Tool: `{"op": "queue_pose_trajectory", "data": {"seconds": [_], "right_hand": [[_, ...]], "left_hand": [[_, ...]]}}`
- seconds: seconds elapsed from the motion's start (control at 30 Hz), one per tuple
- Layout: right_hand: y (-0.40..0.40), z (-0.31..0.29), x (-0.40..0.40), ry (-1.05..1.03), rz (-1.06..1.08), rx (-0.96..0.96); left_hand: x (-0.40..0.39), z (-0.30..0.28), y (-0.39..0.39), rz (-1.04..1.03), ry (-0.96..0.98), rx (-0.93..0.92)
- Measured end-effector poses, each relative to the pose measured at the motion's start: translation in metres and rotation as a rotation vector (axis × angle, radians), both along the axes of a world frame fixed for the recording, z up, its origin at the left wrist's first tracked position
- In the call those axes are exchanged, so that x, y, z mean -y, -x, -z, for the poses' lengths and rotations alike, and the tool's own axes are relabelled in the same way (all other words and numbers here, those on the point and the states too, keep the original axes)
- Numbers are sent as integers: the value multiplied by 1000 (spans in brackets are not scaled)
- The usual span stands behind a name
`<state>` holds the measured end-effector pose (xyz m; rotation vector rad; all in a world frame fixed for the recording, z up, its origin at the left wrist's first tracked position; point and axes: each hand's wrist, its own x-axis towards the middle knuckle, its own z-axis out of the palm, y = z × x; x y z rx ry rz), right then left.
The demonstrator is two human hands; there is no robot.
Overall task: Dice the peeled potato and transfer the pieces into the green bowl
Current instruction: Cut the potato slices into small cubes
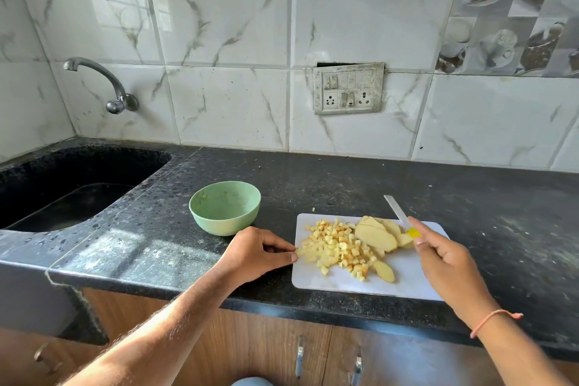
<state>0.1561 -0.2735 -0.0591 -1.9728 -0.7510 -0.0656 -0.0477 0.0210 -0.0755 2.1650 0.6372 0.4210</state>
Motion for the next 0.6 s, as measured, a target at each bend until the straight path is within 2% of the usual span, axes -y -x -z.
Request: {"op": "queue_pose_trajectory", "data": {"seconds": [0.1, 0.3, 0.6], "right_hand": [[-5, 7, 0, -94, -55, -68], [-9, 13, 0, -93, -61, -21], [-15, 18, 0, -85, -40, -8]], "left_hand": [[-2, 1, -3, -7, -6, -11], [-4, -10, -14, 31, 0, -100], [18, -28, -61, 120, -169, -162]]}}
